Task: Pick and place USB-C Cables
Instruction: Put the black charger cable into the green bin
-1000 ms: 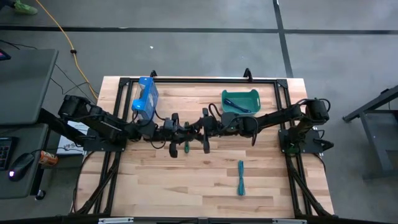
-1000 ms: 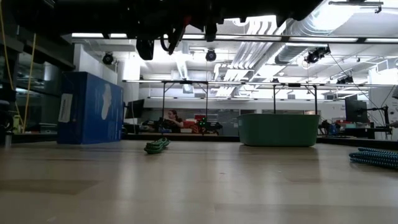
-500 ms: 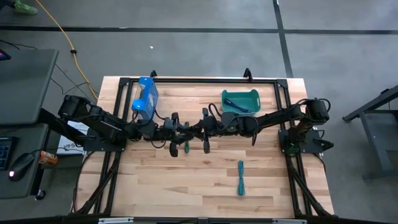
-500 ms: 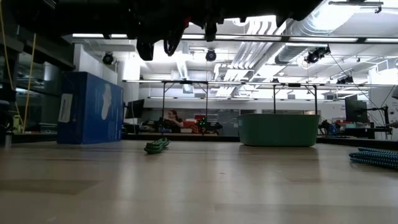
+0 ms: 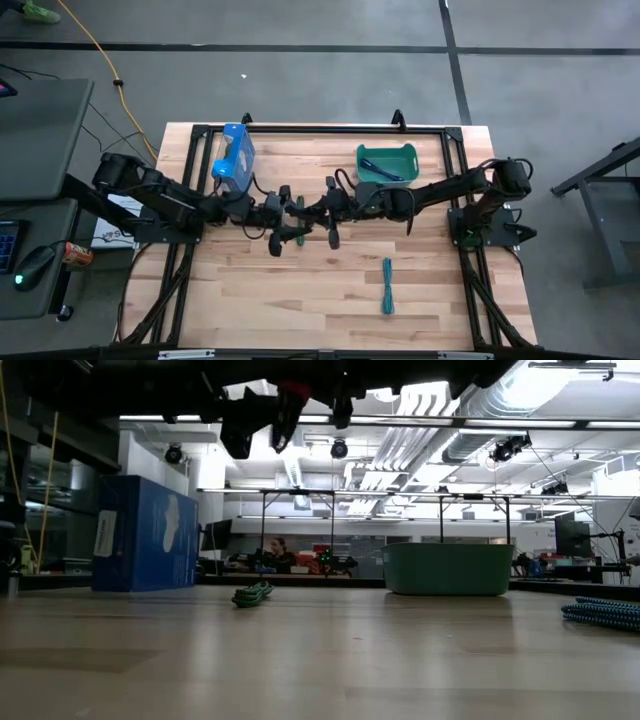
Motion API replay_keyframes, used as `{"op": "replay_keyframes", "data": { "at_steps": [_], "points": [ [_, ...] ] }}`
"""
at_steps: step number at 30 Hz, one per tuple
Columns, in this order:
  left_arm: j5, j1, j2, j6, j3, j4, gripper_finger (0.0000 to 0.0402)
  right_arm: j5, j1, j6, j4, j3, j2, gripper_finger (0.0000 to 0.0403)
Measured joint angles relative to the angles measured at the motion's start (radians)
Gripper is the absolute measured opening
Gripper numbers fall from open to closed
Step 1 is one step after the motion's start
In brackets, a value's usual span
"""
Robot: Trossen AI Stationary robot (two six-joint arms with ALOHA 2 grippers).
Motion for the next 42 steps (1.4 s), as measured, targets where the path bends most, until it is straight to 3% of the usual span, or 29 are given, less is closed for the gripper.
{"op": "replay_keyframes", "data": {
  "at_steps": [8, 13, 19, 26, 32, 42],
  "points": [
    [-0.022, 0.064, -0.218, 0.005, -0.001, -0.387, 0.0219, 0.028, 0.014, -0.012, -0.219, 0.0, -0.109, 0.0019],
    [-0.156, 0.061, -0.381, 0.024, -0.046, -0.545, 0.0219, 0.132, 0.042, -0.04, -0.315, -0.021, -0.163, 0.0023],
    [-0.296, 0.051, -0.589, 0.026, -0.181, -0.543, 0.0218, 0.158, 0.022, -0.026, -0.266, -0.184, -0.298, 0.0017],
    [-0.227, 0.049, -0.773, 0.099, -0.238, -0.54, 0.022, 0.209, -0.01, 0.005, -0.016, -0.477, -0.561, 0.002],
    [-0.179, 0.049, -0.803, 0.111, -0.238, -0.54, 0.0221, 0.228, -0.003, 0.001, 0.127, -0.62, -0.715, 0.0016],
    [-0.18, 0.05, -0.797, 0.104, -0.238, -0.54, 0.022, 0.218, 0.021, 0.006, 0.108, -0.632, -0.728, 0.0018]
  ]
}}
